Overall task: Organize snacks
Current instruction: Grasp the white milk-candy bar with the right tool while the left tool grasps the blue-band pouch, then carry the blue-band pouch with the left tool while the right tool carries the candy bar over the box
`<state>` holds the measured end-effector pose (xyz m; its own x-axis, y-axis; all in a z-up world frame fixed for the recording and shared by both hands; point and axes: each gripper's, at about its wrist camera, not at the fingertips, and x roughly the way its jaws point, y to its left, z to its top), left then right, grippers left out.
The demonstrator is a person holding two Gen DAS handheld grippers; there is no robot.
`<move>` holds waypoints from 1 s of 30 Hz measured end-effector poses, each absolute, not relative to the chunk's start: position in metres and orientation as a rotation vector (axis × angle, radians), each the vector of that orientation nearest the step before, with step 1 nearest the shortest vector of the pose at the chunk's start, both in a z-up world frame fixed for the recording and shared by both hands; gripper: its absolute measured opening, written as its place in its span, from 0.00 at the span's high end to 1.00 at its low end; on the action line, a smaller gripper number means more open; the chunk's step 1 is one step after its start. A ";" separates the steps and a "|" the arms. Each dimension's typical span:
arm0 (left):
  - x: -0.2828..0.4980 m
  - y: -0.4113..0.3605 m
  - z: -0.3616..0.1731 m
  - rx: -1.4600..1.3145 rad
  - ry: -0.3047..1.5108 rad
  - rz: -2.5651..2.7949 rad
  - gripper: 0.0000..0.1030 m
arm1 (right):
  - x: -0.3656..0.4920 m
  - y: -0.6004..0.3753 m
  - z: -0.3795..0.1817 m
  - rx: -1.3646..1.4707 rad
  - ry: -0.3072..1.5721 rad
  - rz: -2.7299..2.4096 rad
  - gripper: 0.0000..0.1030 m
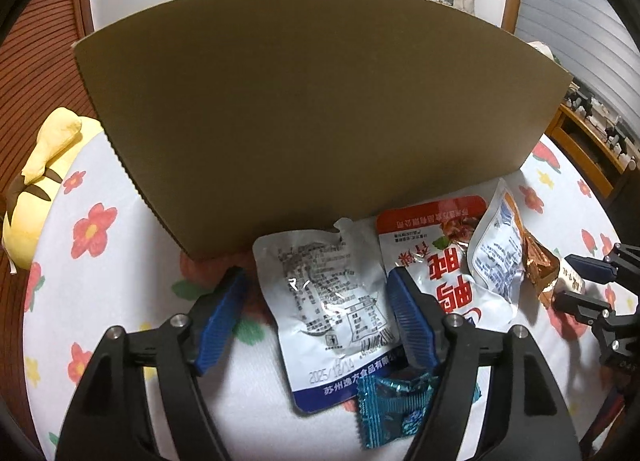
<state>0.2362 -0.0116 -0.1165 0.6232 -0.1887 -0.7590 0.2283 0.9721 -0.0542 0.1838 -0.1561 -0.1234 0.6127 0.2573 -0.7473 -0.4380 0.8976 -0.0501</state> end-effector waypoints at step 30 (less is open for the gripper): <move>0.177 0.010 -0.099 0.096 0.775 -0.267 0.74 | 0.184 -0.156 -0.123 -0.232 0.821 0.406 0.68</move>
